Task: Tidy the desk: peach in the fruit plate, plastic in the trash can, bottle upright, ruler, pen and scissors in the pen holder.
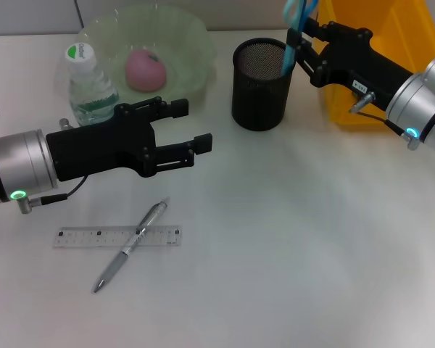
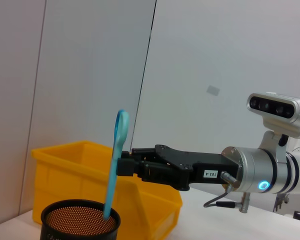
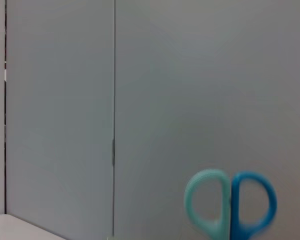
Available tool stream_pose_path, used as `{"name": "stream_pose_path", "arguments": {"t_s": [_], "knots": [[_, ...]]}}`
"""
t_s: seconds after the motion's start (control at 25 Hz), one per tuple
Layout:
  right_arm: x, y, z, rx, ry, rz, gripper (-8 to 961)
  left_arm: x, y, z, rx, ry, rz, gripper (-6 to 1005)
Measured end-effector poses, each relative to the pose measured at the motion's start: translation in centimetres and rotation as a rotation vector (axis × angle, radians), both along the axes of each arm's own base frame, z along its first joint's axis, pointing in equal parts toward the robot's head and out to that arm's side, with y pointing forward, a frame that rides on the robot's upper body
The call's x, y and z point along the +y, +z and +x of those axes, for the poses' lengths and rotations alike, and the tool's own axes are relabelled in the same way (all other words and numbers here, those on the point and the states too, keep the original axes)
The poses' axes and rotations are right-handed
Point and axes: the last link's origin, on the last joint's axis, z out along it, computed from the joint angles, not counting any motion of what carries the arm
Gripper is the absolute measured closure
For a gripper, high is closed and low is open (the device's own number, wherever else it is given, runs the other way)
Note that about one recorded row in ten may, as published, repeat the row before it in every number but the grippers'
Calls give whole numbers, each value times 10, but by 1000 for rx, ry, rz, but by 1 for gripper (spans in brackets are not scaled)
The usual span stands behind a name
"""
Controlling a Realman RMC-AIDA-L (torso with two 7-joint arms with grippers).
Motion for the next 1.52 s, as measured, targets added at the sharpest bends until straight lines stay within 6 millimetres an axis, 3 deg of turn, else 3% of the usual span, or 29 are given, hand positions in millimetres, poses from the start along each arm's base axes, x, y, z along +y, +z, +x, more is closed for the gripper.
{"name": "stream_pose_path", "arguments": {"t_s": [0.16, 0.36, 0.72, 0.8, 1.12, 1.36, 1.52], "knots": [[-1, -1, 1, 0, -5, -5, 734, 1, 0, 1, 1, -2, 2, 215], [-1, -2, 2, 0, -7, -7, 635, 2, 0, 1, 2, -3, 2, 215], [-12, 0, 8, 41, -9, -12, 612, 1, 0, 1, 2, -1, 2, 215], [-20, 1, 9, 69, 10, -16, 606, 1, 0, 0, 1, 0, 1, 215], [-85, 23, 15, 264, 208, -14, 586, -4, 0, -3, 2, 2, -9, 215], [-106, 14, 27, 265, 181, -97, 570, -12, -4, -3, 18, -23, -61, 215], [-116, 10, 36, 280, 137, -108, 440, -15, -5, 0, 61, -32, -133, 215]]}}
